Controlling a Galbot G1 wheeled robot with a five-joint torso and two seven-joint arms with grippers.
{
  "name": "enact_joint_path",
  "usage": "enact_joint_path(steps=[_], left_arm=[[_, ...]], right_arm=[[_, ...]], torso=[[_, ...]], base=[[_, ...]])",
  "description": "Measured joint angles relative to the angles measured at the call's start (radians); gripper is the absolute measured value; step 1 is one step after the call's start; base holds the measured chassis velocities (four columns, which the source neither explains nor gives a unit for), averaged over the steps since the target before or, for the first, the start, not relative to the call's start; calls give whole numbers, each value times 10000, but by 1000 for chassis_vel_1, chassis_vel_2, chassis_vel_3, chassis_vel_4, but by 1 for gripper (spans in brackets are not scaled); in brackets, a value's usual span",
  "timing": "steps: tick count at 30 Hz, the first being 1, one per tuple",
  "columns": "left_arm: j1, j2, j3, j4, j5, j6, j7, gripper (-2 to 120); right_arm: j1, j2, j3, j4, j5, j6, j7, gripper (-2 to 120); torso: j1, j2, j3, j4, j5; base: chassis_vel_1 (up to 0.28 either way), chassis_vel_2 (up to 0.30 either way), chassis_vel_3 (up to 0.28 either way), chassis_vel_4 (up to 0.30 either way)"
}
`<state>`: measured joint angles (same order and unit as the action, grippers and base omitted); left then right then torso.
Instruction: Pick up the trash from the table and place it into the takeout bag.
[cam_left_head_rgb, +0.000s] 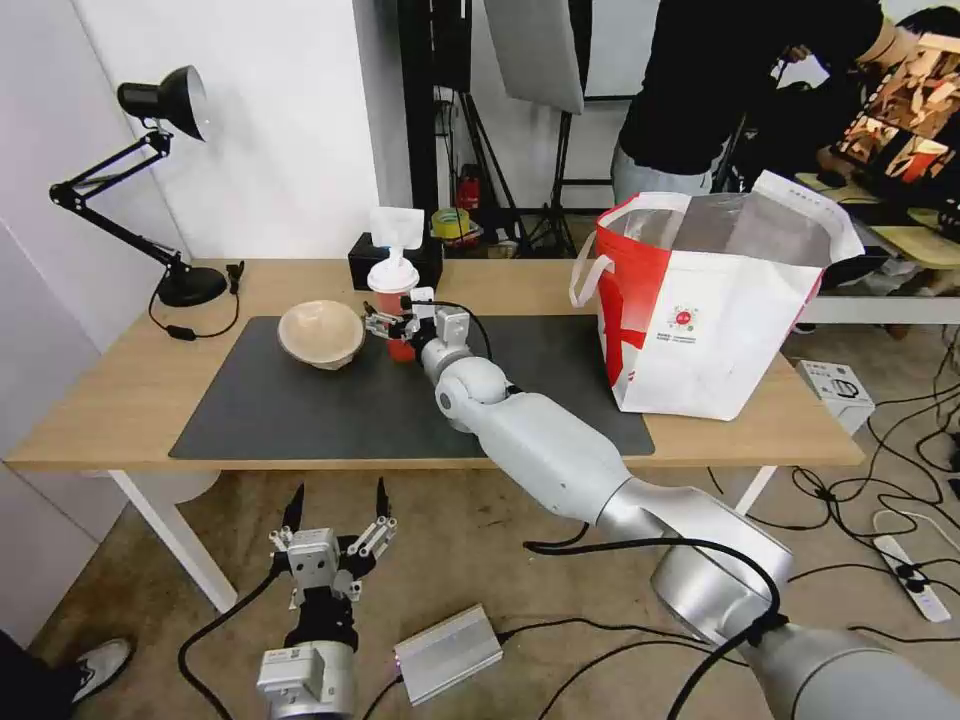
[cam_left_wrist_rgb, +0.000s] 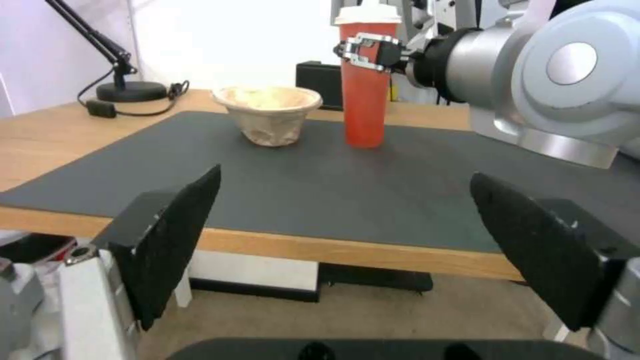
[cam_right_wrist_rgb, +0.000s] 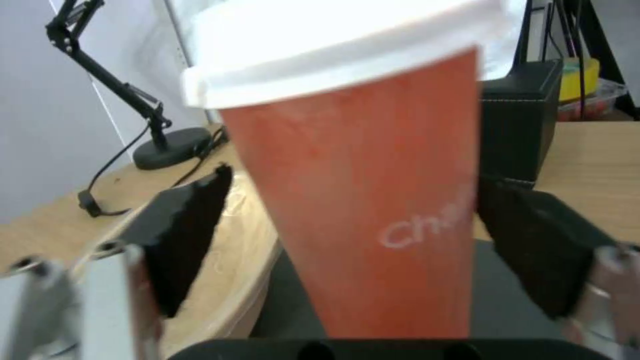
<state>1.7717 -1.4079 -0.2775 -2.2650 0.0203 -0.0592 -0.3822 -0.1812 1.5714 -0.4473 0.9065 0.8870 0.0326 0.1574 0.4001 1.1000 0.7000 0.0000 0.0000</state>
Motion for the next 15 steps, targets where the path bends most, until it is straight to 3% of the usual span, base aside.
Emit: enact_joint_path(steps=[11, 15], left_arm=[[-22, -46, 105, 32, 10, 0, 13, 100], [-31, -37, 106, 35, 15, 0, 15, 100]], right_arm=[[-87, -8, 8, 80, 16, 53, 30, 39], [-111, -10, 8, 147, 3, 69, 52, 28]], torso=[[-1, 0, 0, 0, 0], [0, 0, 0, 0, 0]], base=[[0, 0, 0, 0], [0, 0, 0, 0]])
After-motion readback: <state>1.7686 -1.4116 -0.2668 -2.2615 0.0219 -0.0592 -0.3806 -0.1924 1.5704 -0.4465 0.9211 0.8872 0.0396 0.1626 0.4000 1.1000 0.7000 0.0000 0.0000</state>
